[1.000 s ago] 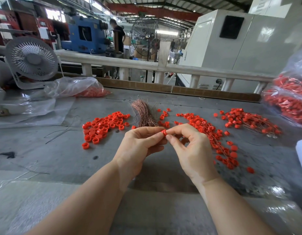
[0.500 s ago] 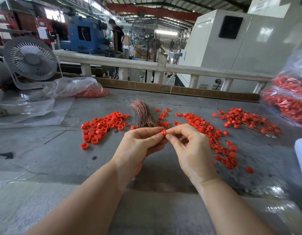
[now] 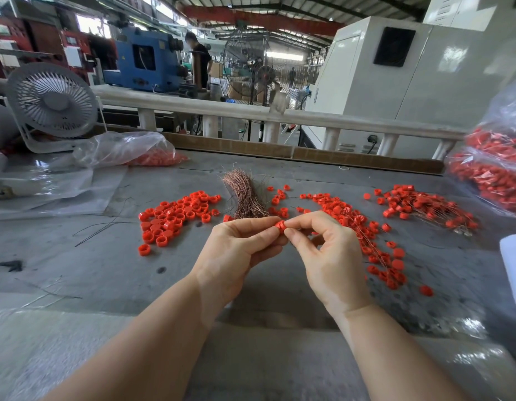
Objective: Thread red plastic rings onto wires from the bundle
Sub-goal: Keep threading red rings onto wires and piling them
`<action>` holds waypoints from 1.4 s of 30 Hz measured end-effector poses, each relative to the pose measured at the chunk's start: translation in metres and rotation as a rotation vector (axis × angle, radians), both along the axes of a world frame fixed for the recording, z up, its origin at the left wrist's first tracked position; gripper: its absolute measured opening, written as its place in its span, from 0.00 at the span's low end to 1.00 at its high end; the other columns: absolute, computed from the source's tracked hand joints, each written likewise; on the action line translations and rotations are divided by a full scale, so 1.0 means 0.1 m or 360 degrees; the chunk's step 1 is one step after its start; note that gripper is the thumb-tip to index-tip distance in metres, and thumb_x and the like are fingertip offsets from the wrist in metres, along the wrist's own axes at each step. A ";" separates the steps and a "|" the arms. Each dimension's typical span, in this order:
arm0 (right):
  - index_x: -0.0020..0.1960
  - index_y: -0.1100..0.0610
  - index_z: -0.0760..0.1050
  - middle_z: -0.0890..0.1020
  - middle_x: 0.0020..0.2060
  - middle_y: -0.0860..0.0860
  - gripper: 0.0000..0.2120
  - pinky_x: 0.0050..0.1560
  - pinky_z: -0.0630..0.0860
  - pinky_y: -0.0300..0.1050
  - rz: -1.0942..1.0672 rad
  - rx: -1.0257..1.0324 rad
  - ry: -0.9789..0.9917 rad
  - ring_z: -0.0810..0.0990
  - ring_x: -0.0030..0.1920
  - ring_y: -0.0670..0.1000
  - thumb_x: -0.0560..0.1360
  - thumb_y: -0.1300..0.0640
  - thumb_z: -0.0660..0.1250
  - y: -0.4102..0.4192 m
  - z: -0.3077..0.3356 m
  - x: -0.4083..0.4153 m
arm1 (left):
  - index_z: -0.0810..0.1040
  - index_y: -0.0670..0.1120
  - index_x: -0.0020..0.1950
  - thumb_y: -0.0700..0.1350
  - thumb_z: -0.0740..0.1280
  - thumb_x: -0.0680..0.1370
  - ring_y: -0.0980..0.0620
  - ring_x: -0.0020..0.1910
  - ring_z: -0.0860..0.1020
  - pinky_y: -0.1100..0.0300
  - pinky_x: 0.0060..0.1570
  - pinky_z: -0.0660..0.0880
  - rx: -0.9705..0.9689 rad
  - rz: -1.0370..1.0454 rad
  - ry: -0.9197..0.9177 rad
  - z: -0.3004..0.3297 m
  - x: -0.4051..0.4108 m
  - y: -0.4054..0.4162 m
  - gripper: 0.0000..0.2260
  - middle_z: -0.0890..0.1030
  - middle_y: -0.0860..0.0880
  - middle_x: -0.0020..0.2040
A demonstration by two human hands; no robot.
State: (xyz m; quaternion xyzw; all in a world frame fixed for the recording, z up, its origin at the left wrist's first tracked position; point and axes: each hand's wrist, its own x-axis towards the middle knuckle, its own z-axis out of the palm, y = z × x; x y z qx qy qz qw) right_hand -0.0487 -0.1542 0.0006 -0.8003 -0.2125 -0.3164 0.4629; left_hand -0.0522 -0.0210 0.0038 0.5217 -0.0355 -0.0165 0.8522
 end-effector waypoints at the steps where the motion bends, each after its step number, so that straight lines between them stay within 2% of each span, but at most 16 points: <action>1: 0.41 0.58 0.81 0.81 0.37 0.48 0.05 0.39 0.70 0.31 0.0003 0.0000 -0.0005 0.77 0.40 0.44 0.71 0.66 0.70 0.00 0.00 0.00 | 0.81 0.39 0.44 0.31 0.66 0.71 0.54 0.34 0.83 0.67 0.34 0.78 -0.0007 -0.0002 -0.0003 0.00 0.00 0.00 0.07 0.84 0.44 0.36; 9: 0.42 0.58 0.81 0.82 0.38 0.48 0.04 0.41 0.69 0.28 0.0013 0.0034 -0.0008 0.78 0.41 0.44 0.71 0.66 0.70 0.00 0.00 -0.01 | 0.82 0.40 0.43 0.34 0.68 0.67 0.54 0.34 0.83 0.67 0.34 0.77 0.0002 0.0012 -0.0046 -0.01 0.00 0.00 0.07 0.84 0.44 0.36; 22: 0.43 0.59 0.81 0.80 0.39 0.48 0.04 0.43 0.74 0.34 0.0055 -0.0021 -0.0109 0.78 0.42 0.44 0.71 0.66 0.68 0.00 -0.02 0.02 | 0.81 0.41 0.41 0.32 0.68 0.70 0.54 0.32 0.82 0.67 0.33 0.77 0.0081 0.0123 -0.0124 -0.01 0.00 0.00 0.06 0.84 0.44 0.34; 27: 0.43 0.60 0.81 0.80 0.38 0.49 0.04 0.44 0.73 0.33 0.0030 -0.0076 -0.0190 0.77 0.41 0.44 0.71 0.66 0.68 0.01 -0.02 0.02 | 0.81 0.40 0.42 0.32 0.68 0.70 0.54 0.32 0.82 0.67 0.33 0.77 0.0090 0.0108 -0.0132 -0.01 0.00 0.01 0.05 0.83 0.44 0.33; 39: 0.42 0.63 0.80 0.79 0.38 0.53 0.04 0.43 0.73 0.43 -0.0081 -0.0314 -0.0322 0.78 0.40 0.53 0.70 0.66 0.66 0.05 -0.03 -0.01 | 0.81 0.39 0.41 0.32 0.67 0.71 0.54 0.31 0.81 0.67 0.32 0.76 0.0108 0.0127 -0.0105 -0.03 0.00 0.03 0.05 0.83 0.45 0.32; 42: 0.42 0.62 0.80 0.79 0.38 0.52 0.04 0.41 0.73 0.40 -0.0073 -0.0314 -0.0281 0.76 0.40 0.51 0.70 0.64 0.66 0.06 -0.02 -0.03 | 0.81 0.40 0.41 0.33 0.68 0.71 0.55 0.31 0.81 0.67 0.32 0.76 0.0152 0.0130 -0.0088 -0.03 0.00 0.03 0.04 0.83 0.45 0.32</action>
